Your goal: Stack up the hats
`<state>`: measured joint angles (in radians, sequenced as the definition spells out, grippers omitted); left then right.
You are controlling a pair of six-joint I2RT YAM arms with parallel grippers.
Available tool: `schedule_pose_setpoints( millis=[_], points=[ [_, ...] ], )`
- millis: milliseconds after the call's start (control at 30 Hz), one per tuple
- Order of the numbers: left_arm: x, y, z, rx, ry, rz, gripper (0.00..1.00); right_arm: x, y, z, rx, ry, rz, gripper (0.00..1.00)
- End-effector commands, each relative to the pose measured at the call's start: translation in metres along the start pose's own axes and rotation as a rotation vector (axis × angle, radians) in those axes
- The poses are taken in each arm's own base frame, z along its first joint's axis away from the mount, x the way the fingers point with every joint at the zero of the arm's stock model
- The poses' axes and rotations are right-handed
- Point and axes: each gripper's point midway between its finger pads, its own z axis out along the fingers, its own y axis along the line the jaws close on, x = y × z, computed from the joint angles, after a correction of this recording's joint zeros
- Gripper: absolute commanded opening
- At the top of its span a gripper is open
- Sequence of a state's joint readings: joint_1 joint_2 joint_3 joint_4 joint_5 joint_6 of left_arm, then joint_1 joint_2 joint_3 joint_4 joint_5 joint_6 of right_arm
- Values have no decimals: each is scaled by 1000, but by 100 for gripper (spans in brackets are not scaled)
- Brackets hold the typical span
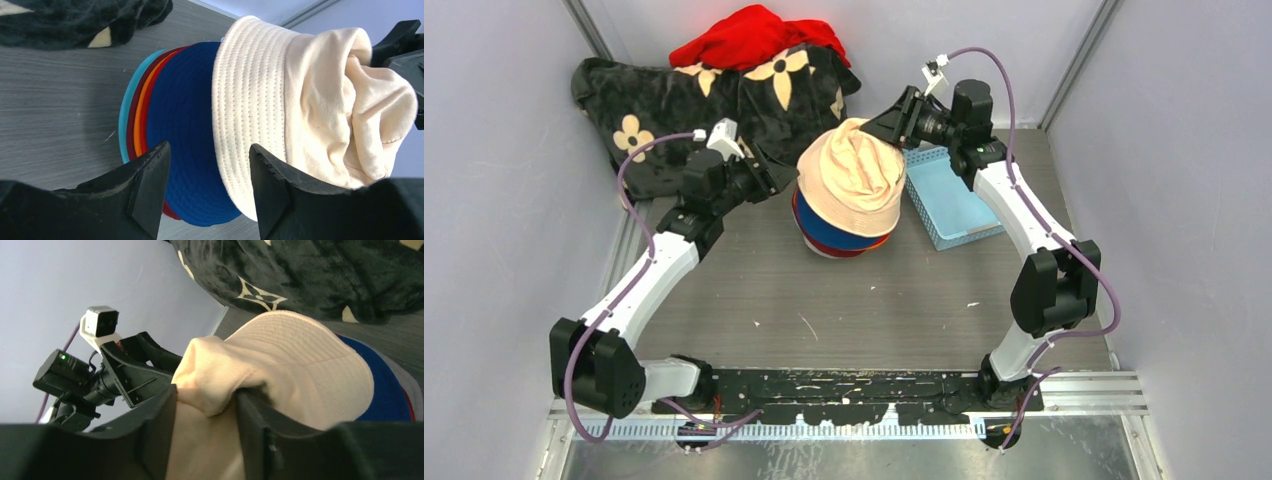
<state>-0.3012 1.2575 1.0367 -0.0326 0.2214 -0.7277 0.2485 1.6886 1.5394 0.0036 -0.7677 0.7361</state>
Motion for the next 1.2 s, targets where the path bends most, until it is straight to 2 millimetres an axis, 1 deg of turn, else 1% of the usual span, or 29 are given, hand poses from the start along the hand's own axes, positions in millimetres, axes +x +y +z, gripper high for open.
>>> schedule_pose_setpoints(
  millis=[0,67,100,133,233,333,500,533,567,667,767,900,1000,1167],
  points=[
    [-32,-39,1,157,-119,29,60,-25,33,-11,-97,-72,-117,60],
    [-29,-40,2,188,-129,21,62,-32,36,-16,-110,-90,-124,65],
    [-29,-42,2,202,-134,19,62,-36,37,-18,-114,-99,-126,66],
    [-29,-43,2,217,-139,18,63,-40,38,-20,-117,-109,-128,67],
    [-20,-40,13,237,-117,0,64,-49,40,-30,-116,-138,-133,68],
    [-15,-39,18,250,-91,-20,64,-60,36,-43,-98,-170,-139,68],
    [-3,-32,27,260,-60,-60,64,-70,31,-66,-71,-208,-149,68],
    [-4,-34,27,274,-67,-66,64,-71,30,-70,-66,-214,-150,68],
    [-2,-31,29,279,-61,-80,64,-72,28,-73,-61,-217,-149,68],
    [-5,-31,30,330,-73,-115,63,-72,23,-81,-46,-228,-146,68],
    [-3,-28,30,377,-76,-158,60,-70,17,-86,-34,-233,-140,68],
    [-9,-29,26,470,-109,-201,54,-66,11,-88,-25,-231,-130,68],
    [-8,-30,26,524,-114,-209,50,-64,6,-89,-17,-229,-122,68],
    [-8,-39,23,646,-129,-226,48,-60,1,-89,-11,-223,-114,68]
  ],
)
